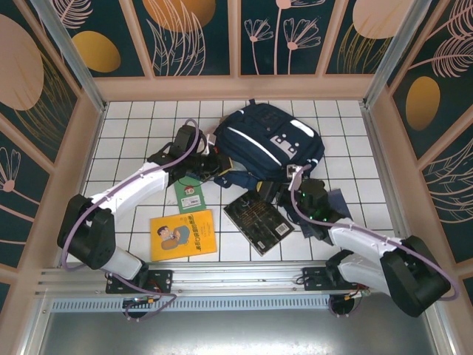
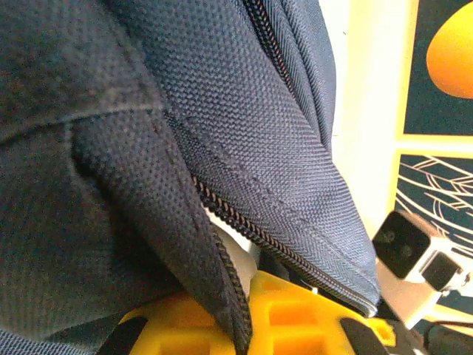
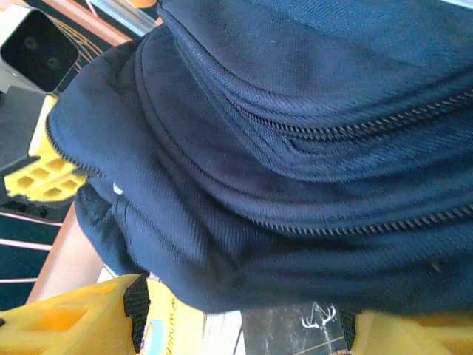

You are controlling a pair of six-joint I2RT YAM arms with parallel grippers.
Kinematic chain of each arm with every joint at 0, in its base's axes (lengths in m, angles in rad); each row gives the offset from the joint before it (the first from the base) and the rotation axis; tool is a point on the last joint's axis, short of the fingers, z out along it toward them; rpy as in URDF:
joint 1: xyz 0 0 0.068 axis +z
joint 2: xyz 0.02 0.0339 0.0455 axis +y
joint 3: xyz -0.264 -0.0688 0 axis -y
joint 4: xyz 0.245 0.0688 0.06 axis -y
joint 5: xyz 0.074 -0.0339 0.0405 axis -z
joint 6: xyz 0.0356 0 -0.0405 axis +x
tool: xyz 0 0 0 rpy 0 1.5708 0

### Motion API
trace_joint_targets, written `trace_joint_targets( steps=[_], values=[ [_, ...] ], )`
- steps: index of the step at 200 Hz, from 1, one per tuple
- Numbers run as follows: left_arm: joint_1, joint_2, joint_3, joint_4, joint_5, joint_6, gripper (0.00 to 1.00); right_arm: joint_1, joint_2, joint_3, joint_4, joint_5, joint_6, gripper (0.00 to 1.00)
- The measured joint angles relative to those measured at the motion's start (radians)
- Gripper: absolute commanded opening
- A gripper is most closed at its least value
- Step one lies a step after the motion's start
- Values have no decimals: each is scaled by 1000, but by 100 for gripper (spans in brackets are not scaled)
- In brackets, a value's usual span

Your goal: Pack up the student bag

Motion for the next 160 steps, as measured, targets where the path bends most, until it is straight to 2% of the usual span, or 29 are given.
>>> trace_joint_targets(
  steps=[48, 96, 160],
  values=[
    [-4, -14, 3, -37, -45, 93, 0, -73, 138, 131, -80, -157, -50, 71],
    [-5, -14, 8, -85, -72, 170, 0, -85, 154, 254, -272, -189, -170, 80],
    [-8, -14, 33, -113, -86, 225, 0, -120, 224, 364, -417, -280, -259, 81]
  ],
)
